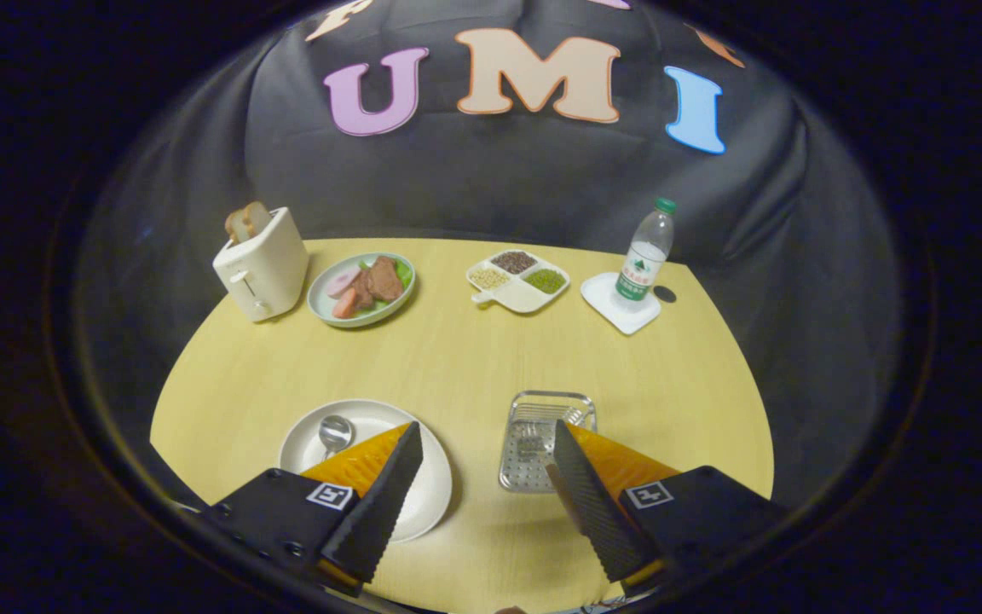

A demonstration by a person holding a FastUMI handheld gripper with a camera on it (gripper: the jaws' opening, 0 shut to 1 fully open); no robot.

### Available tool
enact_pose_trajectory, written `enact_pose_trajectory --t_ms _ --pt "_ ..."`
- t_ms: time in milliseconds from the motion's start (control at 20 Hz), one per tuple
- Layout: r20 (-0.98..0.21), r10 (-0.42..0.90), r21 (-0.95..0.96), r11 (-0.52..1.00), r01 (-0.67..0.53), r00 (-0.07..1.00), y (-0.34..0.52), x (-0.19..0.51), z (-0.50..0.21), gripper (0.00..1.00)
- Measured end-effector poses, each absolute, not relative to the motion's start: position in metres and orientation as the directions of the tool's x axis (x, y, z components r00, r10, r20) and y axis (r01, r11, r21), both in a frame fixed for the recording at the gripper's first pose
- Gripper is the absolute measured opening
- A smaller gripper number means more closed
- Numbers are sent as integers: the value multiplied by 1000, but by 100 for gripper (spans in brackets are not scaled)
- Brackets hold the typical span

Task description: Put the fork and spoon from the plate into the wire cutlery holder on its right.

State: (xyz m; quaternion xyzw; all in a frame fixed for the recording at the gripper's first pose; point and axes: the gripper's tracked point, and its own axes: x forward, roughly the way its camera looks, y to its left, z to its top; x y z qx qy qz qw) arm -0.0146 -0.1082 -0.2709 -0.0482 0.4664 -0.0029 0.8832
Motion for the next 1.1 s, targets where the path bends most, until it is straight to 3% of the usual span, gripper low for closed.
enact_pose_trajectory --t_ms 400,1100 --pt "-742 37 -41 994 -101 670 -41 -13 -268 99" --pt "-831 112 4 981 -196 545 29 -57 -343 99"
